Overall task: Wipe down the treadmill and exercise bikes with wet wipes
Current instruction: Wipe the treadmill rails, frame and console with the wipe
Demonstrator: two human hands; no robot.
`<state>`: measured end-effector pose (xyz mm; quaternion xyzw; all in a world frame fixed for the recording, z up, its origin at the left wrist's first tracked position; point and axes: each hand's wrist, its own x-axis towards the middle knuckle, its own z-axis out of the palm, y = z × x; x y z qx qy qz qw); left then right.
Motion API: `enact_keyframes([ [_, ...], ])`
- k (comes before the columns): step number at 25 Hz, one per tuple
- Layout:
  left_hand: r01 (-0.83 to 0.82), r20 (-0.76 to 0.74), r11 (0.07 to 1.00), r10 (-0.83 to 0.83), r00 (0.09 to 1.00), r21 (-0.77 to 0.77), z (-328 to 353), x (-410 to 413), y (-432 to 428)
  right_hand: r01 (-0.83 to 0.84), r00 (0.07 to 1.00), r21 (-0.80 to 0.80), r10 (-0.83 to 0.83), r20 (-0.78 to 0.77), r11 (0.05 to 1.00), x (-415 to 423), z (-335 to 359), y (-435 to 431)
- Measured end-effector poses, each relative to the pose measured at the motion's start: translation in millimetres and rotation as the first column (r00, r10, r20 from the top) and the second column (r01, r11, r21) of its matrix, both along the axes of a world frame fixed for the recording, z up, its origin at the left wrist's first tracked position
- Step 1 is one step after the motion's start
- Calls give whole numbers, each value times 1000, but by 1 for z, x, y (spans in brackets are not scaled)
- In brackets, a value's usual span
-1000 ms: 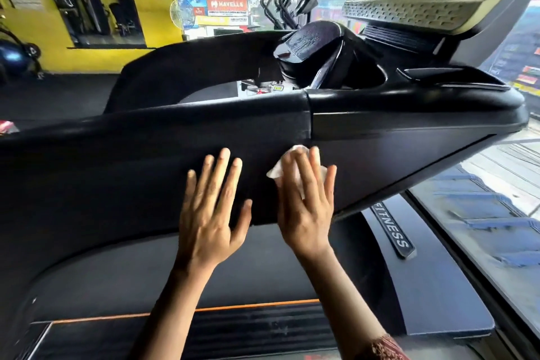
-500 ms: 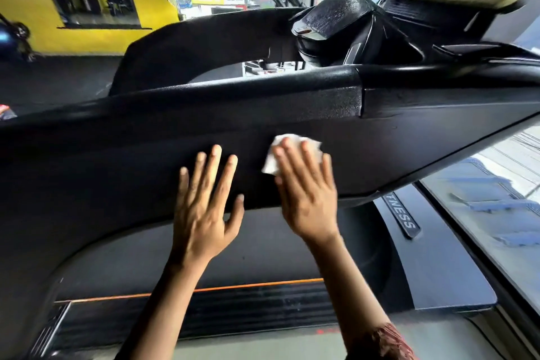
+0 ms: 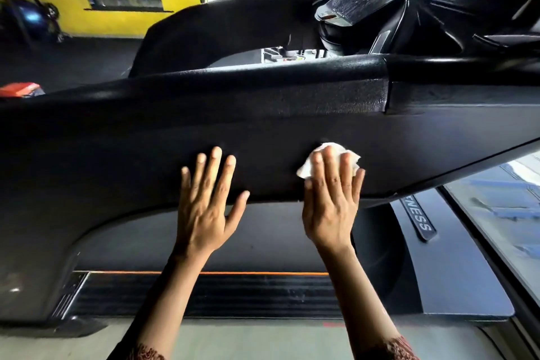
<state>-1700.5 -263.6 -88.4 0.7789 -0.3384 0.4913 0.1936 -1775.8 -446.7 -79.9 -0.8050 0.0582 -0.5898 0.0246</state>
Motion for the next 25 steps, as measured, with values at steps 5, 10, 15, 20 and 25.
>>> enact_keyframes([
  [5, -16, 0, 1000, 16, 1000, 16, -9, 0, 0, -132, 990, -161, 121, -75, 978, 4, -12, 9],
  [10, -39, 9, 999, 39, 999, 14, -13, -2, 2, -15, 1000, 34, 16, -22, 999, -5, -38, 8],
  [15, -34, -40, 999, 36, 999, 40, -19, 3, 32, -200, 975, -222, 172, -140, 954, 19, -34, 51],
  [20, -55, -49, 998, 55, 997, 8, -28, 24, 78, 45, 995, 79, -38, -88, 996, 17, -48, 67],
  [25, 1, -19, 1000, 0, 1000, 20, -27, 58, 137, -184, 973, -206, 148, -177, 961, 65, -41, 162],
])
